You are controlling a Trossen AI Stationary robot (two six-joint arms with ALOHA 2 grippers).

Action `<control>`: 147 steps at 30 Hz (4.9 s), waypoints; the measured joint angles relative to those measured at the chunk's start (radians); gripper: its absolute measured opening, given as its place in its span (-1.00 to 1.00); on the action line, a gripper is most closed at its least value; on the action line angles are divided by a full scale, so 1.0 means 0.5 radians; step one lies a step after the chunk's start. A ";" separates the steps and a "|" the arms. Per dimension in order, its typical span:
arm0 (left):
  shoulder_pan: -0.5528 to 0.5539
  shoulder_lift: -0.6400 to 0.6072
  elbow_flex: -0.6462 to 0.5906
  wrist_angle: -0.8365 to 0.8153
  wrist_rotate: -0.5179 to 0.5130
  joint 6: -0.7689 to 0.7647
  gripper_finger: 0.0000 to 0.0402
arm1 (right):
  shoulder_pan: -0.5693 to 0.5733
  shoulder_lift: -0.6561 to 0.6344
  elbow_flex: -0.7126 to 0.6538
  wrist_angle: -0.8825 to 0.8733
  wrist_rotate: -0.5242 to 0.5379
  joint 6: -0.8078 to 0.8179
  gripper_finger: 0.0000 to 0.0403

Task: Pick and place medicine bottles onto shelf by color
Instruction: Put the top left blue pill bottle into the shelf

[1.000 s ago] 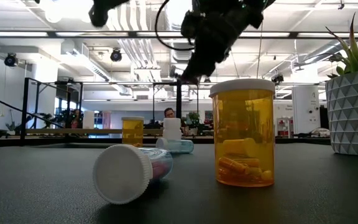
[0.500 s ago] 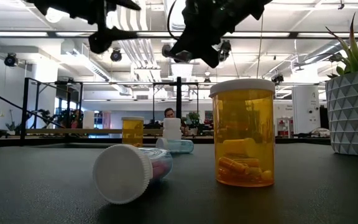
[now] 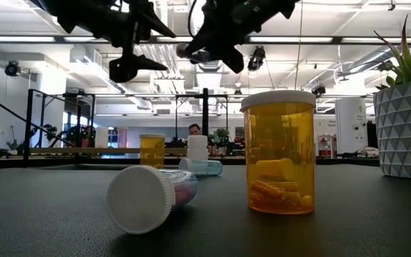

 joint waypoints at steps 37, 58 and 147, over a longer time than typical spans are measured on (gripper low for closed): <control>0.005 -0.016 0.000 0.124 0.033 0.000 0.45 | 0.036 0.245 0.398 -0.331 -0.013 -0.216 -0.48; 0.005 -0.016 0.000 0.124 0.040 -0.053 0.42 | 0.048 0.240 0.481 -0.363 0.041 -0.317 -0.48; 0.377 0.760 1.400 -1.845 -0.361 0.617 -0.47 | 0.171 -0.827 -0.007 -1.157 0.522 -0.332 0.16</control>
